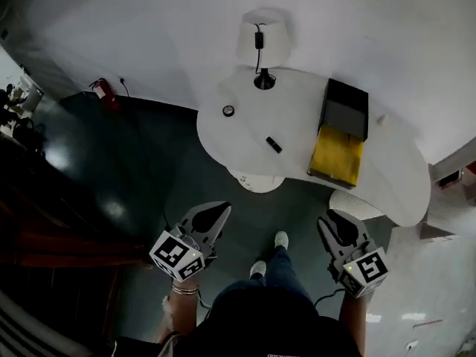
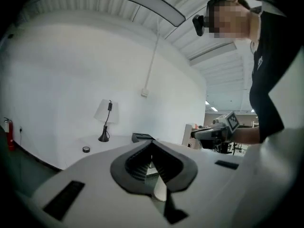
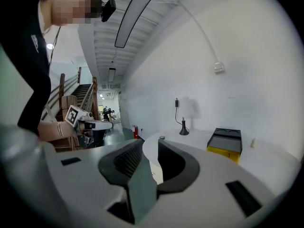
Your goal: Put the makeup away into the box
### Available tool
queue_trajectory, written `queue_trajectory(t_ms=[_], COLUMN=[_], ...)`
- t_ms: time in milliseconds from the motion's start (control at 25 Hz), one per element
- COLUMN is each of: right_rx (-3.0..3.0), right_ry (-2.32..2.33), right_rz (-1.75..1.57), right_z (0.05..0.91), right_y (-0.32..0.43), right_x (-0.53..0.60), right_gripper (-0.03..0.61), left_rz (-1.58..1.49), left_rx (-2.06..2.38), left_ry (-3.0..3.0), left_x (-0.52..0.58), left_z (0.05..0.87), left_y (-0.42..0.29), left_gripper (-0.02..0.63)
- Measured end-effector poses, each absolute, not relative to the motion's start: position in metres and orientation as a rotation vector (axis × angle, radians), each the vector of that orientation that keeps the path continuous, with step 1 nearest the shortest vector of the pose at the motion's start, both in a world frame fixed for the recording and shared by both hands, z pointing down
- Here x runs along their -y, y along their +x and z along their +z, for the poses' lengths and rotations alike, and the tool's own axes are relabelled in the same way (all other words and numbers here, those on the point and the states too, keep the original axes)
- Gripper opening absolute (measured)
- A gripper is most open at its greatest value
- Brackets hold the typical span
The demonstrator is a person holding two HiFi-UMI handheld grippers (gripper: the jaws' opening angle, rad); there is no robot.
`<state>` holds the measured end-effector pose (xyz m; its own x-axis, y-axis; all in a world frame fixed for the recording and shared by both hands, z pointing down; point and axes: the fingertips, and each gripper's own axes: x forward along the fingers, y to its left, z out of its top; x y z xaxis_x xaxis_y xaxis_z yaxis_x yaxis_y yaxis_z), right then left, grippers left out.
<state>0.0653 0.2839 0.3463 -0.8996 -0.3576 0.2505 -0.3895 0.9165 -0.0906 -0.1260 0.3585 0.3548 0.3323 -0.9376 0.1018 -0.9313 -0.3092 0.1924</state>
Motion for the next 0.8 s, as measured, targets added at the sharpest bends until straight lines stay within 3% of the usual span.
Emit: queue_trajectory(t_ms=[800], right_rx=[2.914], right_ry=[0.19], right_rz=[0.225], right_z=[0.338], right_y=[0.022], right_x=[-0.18], right_gripper=[0.115], left_rz=[-0.002], left_rx=[1.931], left_ry=[2.217], left_x=[-0.271], left_z=[0.346], left_y=[-0.136], left_gripper=[0.011])
